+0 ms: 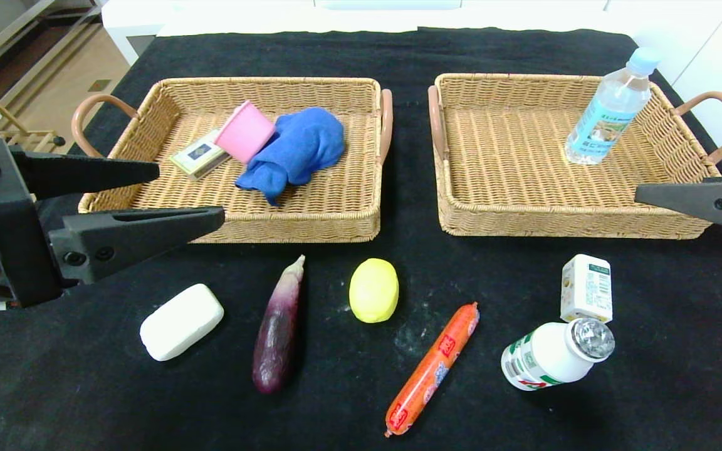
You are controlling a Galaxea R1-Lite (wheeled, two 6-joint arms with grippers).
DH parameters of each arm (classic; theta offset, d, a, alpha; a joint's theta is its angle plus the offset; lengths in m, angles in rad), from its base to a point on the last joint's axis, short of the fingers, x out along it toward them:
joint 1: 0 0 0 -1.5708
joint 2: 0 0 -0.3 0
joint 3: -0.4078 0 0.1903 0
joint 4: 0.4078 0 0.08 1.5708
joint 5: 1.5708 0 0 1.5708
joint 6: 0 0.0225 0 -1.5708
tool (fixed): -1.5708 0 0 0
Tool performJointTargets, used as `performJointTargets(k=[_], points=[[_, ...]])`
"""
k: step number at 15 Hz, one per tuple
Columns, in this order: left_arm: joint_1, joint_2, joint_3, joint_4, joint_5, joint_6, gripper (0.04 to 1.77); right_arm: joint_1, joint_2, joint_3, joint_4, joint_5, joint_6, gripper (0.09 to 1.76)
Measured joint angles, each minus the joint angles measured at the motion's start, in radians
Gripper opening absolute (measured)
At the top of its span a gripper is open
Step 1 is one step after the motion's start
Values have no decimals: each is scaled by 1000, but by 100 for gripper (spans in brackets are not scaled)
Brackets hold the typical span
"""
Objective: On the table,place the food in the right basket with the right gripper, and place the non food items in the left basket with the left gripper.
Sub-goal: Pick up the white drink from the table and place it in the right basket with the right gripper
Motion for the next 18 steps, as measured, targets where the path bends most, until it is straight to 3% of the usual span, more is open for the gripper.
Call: performJointTargets(k=[4,10,18], points=[[-44,-1,4,0,73,13,172,5,39,-66,89,-13,6,171],[-50,-10,13,1,76,15,172,78,111,-153,263,-208,115,171],[-50,-14,17,0,76,15,172,140,283,-305,510,-330,340,171]])
